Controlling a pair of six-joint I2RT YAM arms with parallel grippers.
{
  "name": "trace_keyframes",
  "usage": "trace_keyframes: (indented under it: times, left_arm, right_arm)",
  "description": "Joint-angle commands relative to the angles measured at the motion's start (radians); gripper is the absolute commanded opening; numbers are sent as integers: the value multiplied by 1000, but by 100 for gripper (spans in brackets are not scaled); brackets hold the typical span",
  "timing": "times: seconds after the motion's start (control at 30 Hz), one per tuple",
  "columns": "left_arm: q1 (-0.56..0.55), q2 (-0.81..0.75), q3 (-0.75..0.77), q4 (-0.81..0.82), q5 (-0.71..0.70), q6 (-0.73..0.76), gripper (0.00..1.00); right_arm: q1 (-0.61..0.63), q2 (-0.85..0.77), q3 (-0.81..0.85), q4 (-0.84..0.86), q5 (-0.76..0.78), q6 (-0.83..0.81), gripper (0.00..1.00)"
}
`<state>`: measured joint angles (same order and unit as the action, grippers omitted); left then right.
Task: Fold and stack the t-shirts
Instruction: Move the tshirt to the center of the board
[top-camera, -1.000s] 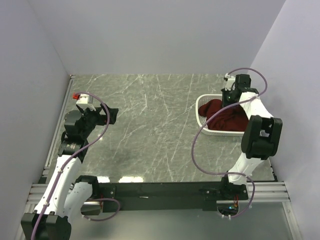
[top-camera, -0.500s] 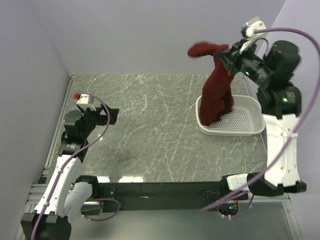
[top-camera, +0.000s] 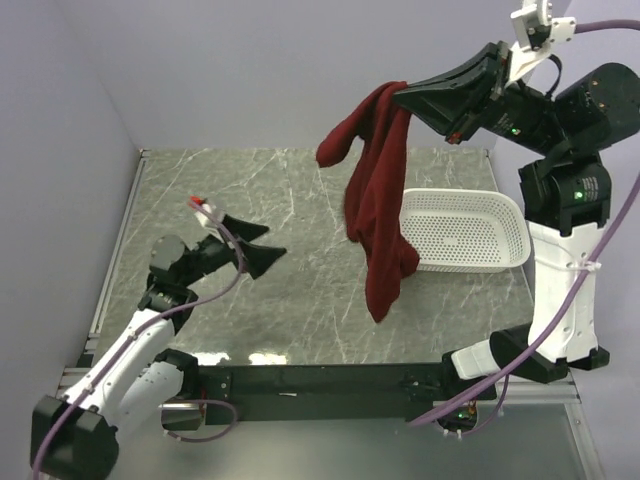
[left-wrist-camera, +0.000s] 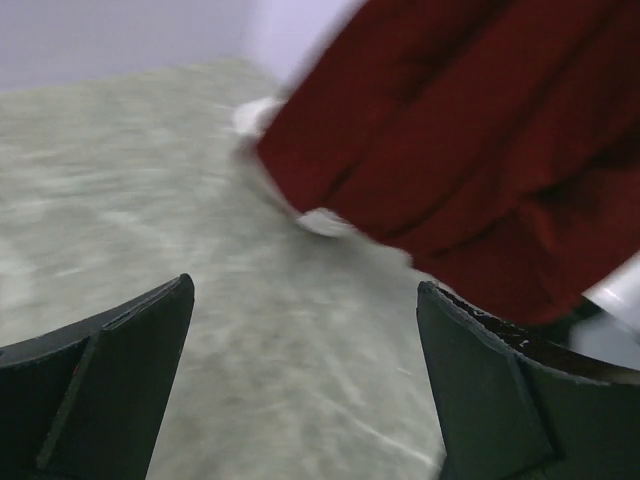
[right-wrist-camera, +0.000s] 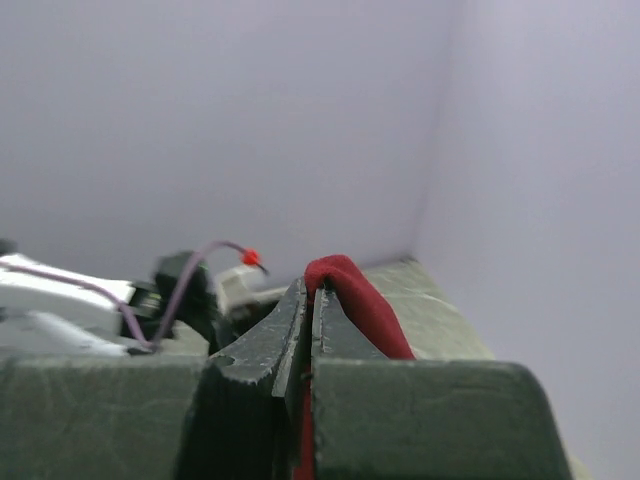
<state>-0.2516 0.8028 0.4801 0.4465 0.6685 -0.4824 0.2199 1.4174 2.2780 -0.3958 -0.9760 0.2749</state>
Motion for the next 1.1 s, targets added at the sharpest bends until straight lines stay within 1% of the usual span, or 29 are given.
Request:
trace_keyframes:
  times: [0.0,0.03,0.1,0.13,0.17,0.2,0.23,0.27,0.3,0.33,0.37,0.4,0.43,0.5,0.53,0.57,0.6,0.63,0.67,0.8,0.83,1.0,1.07]
  left_arm:
    - [-159,22,99,123,79,-7,99]
    - [-184,30,123,45,68,19,99]
    - [-222,48,169,-6,77,74,100]
    - [-228,53,170,6,98,74,99]
    - [-235,53,169,33,123,64,99]
    - [-257,52,144,73,152,41,99]
    - [-273,49,132,96,157,39,99]
    - [-288,29,126,69,131,48,99]
    - [-314,13,124,26,93,100,100]
    - [-319,-31,124,-15,6,129,100]
    - [-318,-59,123,-102,-38,160,99]
    - [-318,-88,120,-135,-87,213,99]
    - [-318,-155,117,-167,-190,232,99]
    - [-318,-220,100,-236,-292,289,99]
    - [-316,-278,95,-255,-341,301,99]
    - [-318,-306,88,-270,-433,317,99]
    - [-318,-329,77,-302,-476,333,100]
    - [-318,-373,71,-313,-516,338,99]
    - [-318,-390,65,-322,-577,344,99]
    - [-318,-448,41,-344,-665,360,99]
    - [-316,-453,40,-354,-665,363,99]
    - [-318,-433,45,-377,-665,389,99]
    - [-318,-421,41,-377,-665,403,100]
  right_arm:
    - [74,20,15,141,-55,123,0]
    - [96,25,14,129,-38,104,0]
    - [165,31,15,104,-21,64,0]
    - [200,34,20,92,21,47,0]
    - [231,41,24,50,52,-9,0]
    - [295,48,38,28,86,-41,0]
    - [323,55,47,5,117,-72,1]
    - [347,78,57,-27,187,-119,1]
    - [386,92,80,-38,215,-137,1]
    - [397,106,90,-44,238,-147,1]
    - [403,132,101,-54,278,-158,0]
    - [415,143,122,-61,298,-169,0]
    - [421,159,132,-69,325,-183,0]
    - [421,172,149,-90,400,-221,0]
    - [421,176,150,-97,427,-233,0]
    - [421,179,152,-112,450,-264,0]
    - [421,178,150,-118,498,-266,0]
    - [420,175,149,-126,519,-314,0]
    - [421,172,144,-135,542,-327,0]
    - [418,153,95,-158,637,-393,0]
    - [415,147,84,-161,673,-404,0]
    - [365,117,14,-160,683,-414,0]
    - [366,110,-14,-167,648,-427,0]
